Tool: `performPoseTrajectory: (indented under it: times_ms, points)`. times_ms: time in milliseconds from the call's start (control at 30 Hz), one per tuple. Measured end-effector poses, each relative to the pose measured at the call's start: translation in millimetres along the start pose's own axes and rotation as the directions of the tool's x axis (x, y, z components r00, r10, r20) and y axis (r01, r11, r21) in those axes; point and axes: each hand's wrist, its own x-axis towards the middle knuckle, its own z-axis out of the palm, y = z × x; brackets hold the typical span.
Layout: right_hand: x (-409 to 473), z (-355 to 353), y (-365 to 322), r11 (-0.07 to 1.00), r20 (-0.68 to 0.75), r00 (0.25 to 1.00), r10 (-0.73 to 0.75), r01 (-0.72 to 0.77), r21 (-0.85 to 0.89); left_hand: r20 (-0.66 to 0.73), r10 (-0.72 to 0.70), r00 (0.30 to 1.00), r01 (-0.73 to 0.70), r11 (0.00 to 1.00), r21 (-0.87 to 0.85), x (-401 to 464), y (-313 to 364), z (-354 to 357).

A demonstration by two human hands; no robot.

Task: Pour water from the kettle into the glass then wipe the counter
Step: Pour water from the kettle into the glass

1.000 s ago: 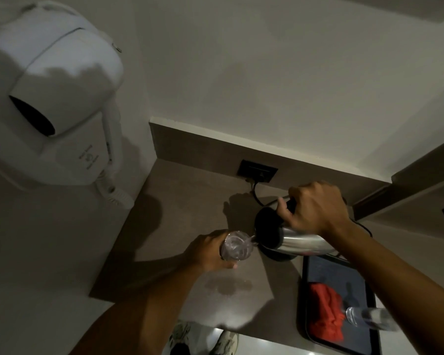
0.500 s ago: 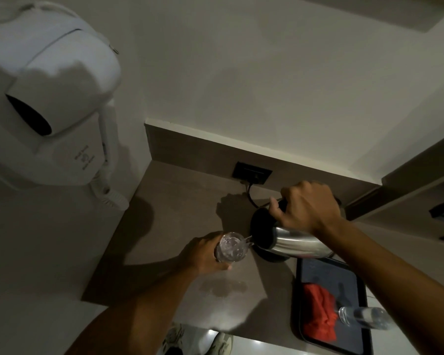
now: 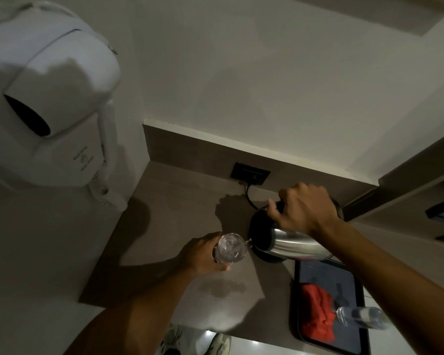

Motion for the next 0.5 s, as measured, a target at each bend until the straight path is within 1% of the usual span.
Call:
performPoseTrajectory:
  times_ms: [133, 233, 300, 367, 500]
  points:
    - [-2.9, 7.2, 5.0, 0.995, 0.004, 0.999, 0.052, -0.052, 0.089, -0.009, -0.001, 1.000, 0.001, 1.000, 0.006, 0.1, 0.7, 0.2]
    - [-7.6, 16.9, 14.4, 0.960, 0.022, 0.992, 0.126, -0.127, 0.251, -0.006, -0.004, 1.000, 0.004, 1.000, 0.003, 0.2, 0.4, 1.6]
    - [-14.0, 25.9, 23.0, 0.905, 0.038, 0.986, 0.162, -0.163, 0.393, -0.002, -0.008, 1.000, 0.008, 1.000, 0.004, 0.3, -0.1, 1.9]
    - [-22.4, 35.3, 30.9, 0.844, 0.043, 0.975, 0.216, -0.209, 0.495, 0.002, -0.005, 1.000, 0.005, 1.000, 0.004, 0.7, -0.8, 2.3]
    - [-35.2, 54.8, 44.8, 0.692, 0.039, 0.914, 0.403, -0.332, 0.641, -0.017, 0.004, 1.000, -0.004, 1.000, -0.004, 1.1, -1.4, 2.2]
